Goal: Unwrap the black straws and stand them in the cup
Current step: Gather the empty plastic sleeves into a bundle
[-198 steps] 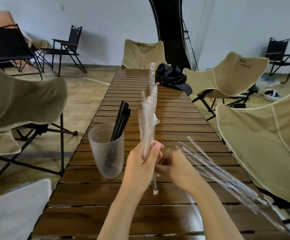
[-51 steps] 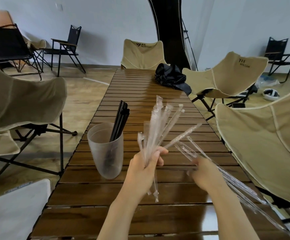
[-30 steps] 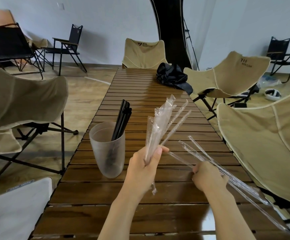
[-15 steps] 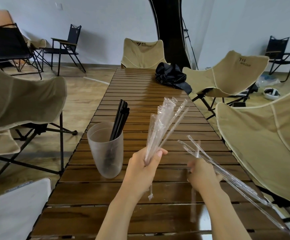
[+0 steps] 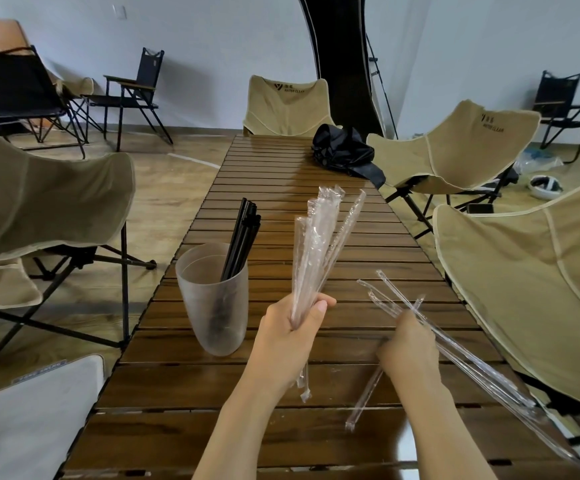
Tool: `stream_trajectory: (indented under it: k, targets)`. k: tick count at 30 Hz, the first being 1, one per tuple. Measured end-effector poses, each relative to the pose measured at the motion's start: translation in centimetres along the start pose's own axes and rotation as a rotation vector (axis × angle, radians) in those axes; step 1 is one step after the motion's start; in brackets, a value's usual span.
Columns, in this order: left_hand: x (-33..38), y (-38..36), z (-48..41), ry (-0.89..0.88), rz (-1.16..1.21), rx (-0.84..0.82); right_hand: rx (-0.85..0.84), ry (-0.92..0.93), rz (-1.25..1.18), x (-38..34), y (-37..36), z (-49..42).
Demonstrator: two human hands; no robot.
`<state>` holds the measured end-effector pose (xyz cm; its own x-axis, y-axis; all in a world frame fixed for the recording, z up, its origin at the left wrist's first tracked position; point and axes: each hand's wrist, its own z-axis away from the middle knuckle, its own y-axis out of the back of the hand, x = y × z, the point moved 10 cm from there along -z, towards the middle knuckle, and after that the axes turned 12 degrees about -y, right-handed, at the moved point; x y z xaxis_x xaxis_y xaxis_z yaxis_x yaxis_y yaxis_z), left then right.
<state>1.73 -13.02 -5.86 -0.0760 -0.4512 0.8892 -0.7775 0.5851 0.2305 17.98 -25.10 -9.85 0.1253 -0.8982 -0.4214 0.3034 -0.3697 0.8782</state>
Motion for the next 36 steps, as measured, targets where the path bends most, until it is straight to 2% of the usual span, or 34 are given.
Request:
stream_trajectory:
  k: [3, 9, 12, 14, 16, 20, 26, 36]
  targets:
    - [-0.1, -0.1, 0.0, 0.008, 0.003, -0.006, 0.009, -0.074, 0.089, 0.9, -0.2, -0.1]
    - [-0.2, -0.2, 0.0, 0.003, -0.018, -0.029, 0.013, -0.077, 0.097, 0.8, -0.6, -0.6]
    - [-0.2, -0.3, -0.1, -0.013, -0.021, -0.034, -0.164, -0.065, -0.161, 0.1, -1.8, -1.0]
    - [-0.3, -0.3, -0.1, -0.014, -0.016, -0.030, -0.325, -0.011, -0.380, -1.4, -2.1, -0.3]
    - [-0.3, -0.2, -0.2, -0.013, -0.023, -0.021, -0.393, 0.099, -0.497, -3.2, -1.3, 0.7]
    - [-0.2, -0.2, -0.1, -0.015, -0.053, -0.036, -0.375, 0.275, -0.575, -5.3, 0.5, 2.4]
    - [0.0, -0.4, -0.2, -0.037, 0.004, -0.065, -0.487, 0.447, -0.667, -7.4, 0.9, 4.1]
    - [0.1, -1.1, 0.0, -0.029, 0.051, -0.116, -0.509, 0.620, -0.738, -8.9, 1.9, 5.3]
